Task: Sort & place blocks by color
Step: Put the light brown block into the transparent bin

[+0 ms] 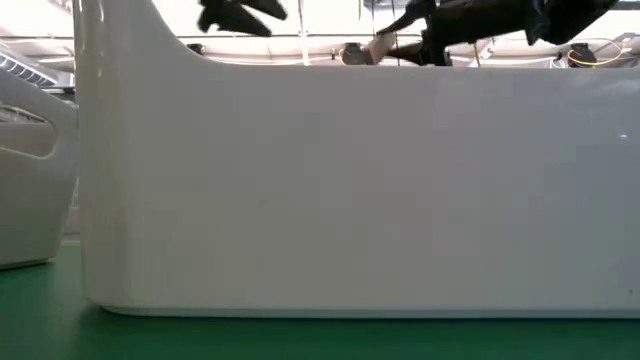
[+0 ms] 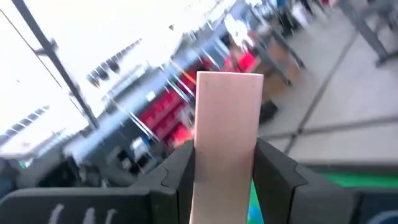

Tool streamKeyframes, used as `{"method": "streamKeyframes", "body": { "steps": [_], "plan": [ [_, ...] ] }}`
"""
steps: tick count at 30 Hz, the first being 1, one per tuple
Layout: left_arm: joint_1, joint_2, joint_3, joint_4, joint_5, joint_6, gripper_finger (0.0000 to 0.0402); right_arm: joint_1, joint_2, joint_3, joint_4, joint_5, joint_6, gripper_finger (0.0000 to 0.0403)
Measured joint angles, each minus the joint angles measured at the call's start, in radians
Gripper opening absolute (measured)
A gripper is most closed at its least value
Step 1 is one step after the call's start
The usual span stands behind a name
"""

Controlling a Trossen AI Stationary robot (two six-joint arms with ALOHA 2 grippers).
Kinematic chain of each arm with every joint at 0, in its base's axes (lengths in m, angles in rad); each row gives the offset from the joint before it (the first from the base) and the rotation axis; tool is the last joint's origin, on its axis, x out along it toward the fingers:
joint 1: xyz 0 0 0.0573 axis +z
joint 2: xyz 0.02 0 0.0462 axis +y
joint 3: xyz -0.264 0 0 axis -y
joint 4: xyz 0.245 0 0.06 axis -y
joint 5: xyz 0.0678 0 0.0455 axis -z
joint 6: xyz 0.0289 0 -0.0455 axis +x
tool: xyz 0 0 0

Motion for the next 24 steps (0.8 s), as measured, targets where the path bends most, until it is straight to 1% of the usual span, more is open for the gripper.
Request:
{"method": "streamKeyframes", "body": {
  "steps": [2, 6, 8, 10, 13, 16, 21, 24],
  "plan": [
    [0.003, 0.035, -0.001, 0.073, 0.000, 0.137, 0.0255, -0.021, 0.000, 0.000, 0.058, -0.003, -0.027, 0.0111],
    [0.012, 0.124, 0.000, 0.320, -0.002, 0.373, 0.0255, -0.064, 0.001, 0.000, 0.104, -0.010, 0.004, 0.0111],
    [0.021, 0.172, 0.000, 0.472, -0.005, 0.475, 0.0255, -0.080, 0.001, 0.000, 0.127, -0.011, 0.016, 0.0111],
    [0.030, 0.210, 0.000, 0.591, -0.006, 0.563, 0.0255, -0.090, 0.004, 0.000, 0.153, -0.011, 0.018, 0.0111],
    [0.051, 0.265, 0.000, 0.761, -0.008, 0.603, 0.0255, -0.100, 0.020, 0.018, 0.164, -0.013, -0.033, 0.0111],
    [0.067, 0.302, 0.000, 0.855, -0.009, 0.594, 0.0255, -0.106, 0.056, 0.073, 0.167, -0.047, -0.084, 0.0111],
    [0.078, 0.330, 0.000, 0.857, -0.009, 0.588, 0.0255, -0.112, 0.153, 0.208, 0.165, -0.167, -0.158, 0.0111],
    [0.075, 0.333, 0.000, 0.853, -0.009, 0.611, 0.0255, -0.111, 0.206, 0.284, 0.117, -0.220, -0.162, 0.0111]
  ]
}}
